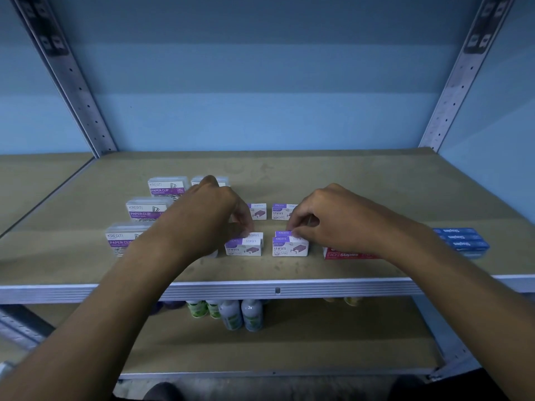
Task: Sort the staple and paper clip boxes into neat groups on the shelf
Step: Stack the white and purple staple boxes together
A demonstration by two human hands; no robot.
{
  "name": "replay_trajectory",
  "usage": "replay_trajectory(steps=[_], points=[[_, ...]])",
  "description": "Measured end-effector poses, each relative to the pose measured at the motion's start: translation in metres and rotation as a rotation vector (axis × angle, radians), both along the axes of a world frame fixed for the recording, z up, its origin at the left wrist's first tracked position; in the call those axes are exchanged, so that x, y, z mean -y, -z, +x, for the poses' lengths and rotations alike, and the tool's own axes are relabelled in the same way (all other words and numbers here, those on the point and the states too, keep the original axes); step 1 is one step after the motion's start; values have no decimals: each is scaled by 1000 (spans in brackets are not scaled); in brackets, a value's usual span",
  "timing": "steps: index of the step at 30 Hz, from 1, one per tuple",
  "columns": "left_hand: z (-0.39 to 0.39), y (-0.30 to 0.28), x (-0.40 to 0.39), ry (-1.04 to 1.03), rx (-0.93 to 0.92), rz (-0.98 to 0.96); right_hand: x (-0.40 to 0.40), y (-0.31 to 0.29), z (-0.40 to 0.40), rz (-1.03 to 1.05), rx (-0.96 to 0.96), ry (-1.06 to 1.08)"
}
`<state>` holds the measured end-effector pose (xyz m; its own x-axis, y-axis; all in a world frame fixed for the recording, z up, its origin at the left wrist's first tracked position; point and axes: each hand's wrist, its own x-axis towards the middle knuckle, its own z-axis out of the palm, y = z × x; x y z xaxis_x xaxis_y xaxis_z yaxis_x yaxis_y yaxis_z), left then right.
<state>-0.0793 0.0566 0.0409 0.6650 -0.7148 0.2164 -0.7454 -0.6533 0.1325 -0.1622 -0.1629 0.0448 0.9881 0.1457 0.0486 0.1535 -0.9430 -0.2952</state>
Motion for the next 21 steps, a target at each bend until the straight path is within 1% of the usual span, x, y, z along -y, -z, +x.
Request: replay_trajectory(steps=[4, 8, 13, 21], points=[[1, 1, -1, 7, -26, 10, 0, 0, 0, 8, -3, 2], [-3, -1, -1, -6, -100, 25, -3, 2, 0, 36, -25, 5], [-4, 0, 0, -16, -58, 61, -6, 6, 2, -22, -14, -14], [-7, 3, 4, -5, -107, 20, -9, 10, 6, -24, -8, -13]])
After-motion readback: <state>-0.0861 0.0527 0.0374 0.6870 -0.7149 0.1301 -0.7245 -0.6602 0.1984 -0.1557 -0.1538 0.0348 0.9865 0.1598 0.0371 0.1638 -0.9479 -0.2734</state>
